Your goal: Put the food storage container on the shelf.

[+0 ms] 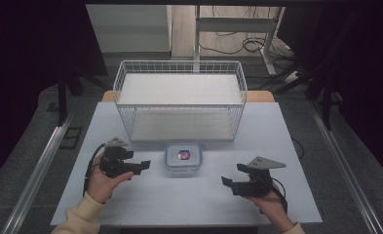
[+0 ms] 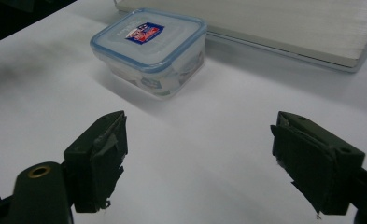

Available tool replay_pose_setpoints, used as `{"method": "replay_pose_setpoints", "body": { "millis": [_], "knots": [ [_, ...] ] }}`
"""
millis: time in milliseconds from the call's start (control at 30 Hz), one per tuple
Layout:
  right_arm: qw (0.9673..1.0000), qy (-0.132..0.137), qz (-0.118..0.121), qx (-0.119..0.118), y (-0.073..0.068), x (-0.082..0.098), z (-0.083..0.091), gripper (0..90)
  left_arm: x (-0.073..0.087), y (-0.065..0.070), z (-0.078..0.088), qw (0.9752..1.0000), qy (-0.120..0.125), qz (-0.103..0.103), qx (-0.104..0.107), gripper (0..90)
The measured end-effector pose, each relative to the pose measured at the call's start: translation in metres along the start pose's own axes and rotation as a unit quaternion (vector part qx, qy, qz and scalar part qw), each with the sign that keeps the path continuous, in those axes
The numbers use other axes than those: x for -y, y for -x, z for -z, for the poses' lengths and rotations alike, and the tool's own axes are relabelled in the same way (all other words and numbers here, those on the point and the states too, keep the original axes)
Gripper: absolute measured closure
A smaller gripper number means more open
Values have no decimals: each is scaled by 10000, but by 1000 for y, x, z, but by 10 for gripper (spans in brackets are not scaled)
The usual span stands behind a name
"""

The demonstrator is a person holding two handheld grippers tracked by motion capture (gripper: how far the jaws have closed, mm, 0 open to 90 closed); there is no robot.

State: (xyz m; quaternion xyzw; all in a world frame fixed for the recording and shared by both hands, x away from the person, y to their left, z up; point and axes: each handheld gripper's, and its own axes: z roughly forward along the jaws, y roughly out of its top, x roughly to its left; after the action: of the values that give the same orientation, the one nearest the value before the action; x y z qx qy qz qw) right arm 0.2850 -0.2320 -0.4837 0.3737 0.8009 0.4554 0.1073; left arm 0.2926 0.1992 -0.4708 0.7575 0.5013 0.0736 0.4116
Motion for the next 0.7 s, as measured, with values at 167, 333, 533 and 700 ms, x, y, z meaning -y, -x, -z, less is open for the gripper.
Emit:
{"method": "replay_pose_setpoints", "body": {
  "millis": [167, 333, 533, 700],
  "knots": [
    [9998, -55, -131, -148, -6, -17, -15, 170, -9, 2, -8, 9998, -130, 142, 103, 145],
    [9993, -152, -247, -227, -9, -30, -32, 171, -19, 1, -19, 9989, -204, 310, 292, 140],
    [9977, -349, -456, -360, -9, -41, -57, 173, -24, -8, -40, 9936, -234, 800, 756, 154],
    [9957, -331, -703, -506, -5, -50, -73, 198, -27, -11, -56, 9908, -266, 991, 885, 179]
  ]
}}
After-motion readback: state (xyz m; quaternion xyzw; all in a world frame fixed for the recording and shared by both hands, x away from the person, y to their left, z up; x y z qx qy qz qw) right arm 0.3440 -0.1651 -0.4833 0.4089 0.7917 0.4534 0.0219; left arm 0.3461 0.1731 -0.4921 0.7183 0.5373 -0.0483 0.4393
